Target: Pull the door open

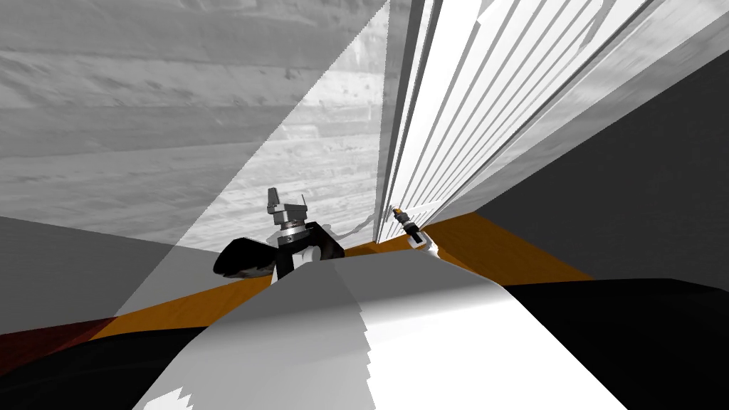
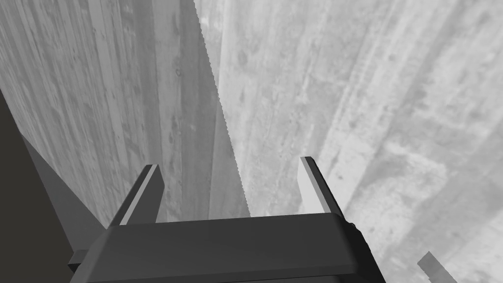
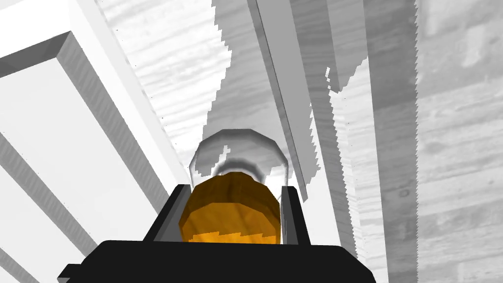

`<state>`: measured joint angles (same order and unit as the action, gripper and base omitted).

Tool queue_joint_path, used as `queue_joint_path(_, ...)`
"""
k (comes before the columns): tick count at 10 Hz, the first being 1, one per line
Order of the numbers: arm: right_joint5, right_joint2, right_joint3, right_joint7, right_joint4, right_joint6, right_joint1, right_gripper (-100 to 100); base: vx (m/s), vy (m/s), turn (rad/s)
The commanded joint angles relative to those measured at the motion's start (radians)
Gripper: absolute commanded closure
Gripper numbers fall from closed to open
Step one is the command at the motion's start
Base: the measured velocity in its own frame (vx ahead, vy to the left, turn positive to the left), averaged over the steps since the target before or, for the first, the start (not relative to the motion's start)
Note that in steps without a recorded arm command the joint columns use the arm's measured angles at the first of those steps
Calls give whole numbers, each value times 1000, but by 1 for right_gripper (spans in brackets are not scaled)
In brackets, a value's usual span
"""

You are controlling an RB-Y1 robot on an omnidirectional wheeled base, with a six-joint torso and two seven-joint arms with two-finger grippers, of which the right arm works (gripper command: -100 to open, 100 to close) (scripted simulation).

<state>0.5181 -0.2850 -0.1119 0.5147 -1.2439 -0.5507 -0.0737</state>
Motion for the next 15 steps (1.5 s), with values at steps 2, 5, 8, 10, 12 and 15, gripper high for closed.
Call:
queue_joint_path(2, -57, 4, 21, -76, 13, 1, 14, 100, -79, -63, 82)
queue_joint_path(5, -109, 3, 34, -140, 28, 3, 29, 100, -74, -43, 61)
queue_joint_path(8, -165, 2, 48, -207, 43, 6, 45, 100, -76, -57, 93)
queue_joint_path(10, -225, 1, 63, -270, 60, 9, 63, 100, -71, -46, 81)
queue_joint_path(12, -255, 1, 70, -316, 69, 10, 72, 100, -73, -51, 56)
queue_joint_path(15, -321, -1, 87, -389, 87, 14, 91, 100, -72, -52, 89)
